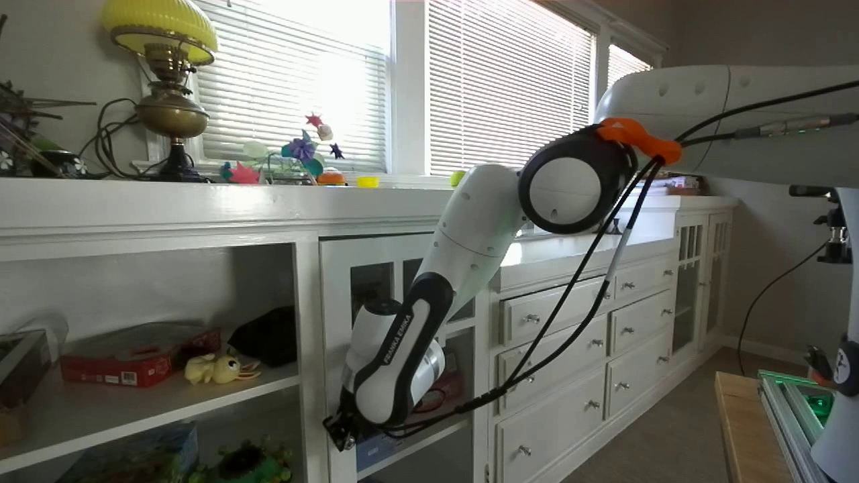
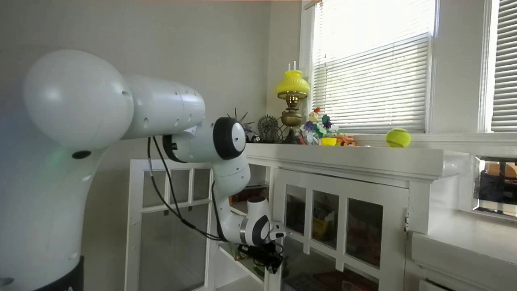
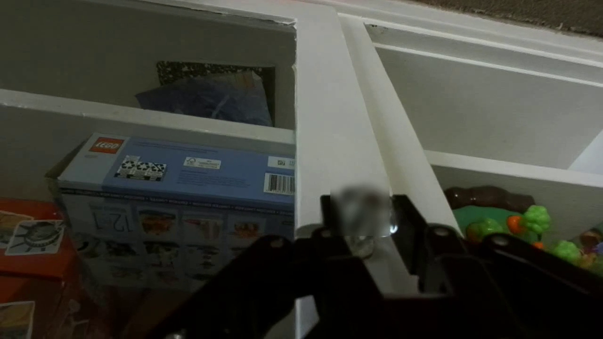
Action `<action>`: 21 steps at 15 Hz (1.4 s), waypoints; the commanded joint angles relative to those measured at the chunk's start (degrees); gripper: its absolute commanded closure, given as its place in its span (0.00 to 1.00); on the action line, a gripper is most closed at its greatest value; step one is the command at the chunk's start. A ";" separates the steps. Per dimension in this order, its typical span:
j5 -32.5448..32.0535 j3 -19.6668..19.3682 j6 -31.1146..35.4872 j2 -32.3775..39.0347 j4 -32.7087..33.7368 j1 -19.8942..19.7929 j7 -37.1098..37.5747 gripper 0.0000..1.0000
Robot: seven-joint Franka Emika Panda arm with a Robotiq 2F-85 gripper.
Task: Open the right door of the cabinet on the left.
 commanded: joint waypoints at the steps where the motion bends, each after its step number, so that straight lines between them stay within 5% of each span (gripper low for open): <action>1: 1.55 -0.14 -1.05 1.81 3.30 0.52 0.54 0.84; 12: 1.35 1.08 1.63 0.01 -1.25 1.84 0.08 0.86; 21: 0.42 1.92 11.10 -3.72 -11.99 2.87 -4.17 0.92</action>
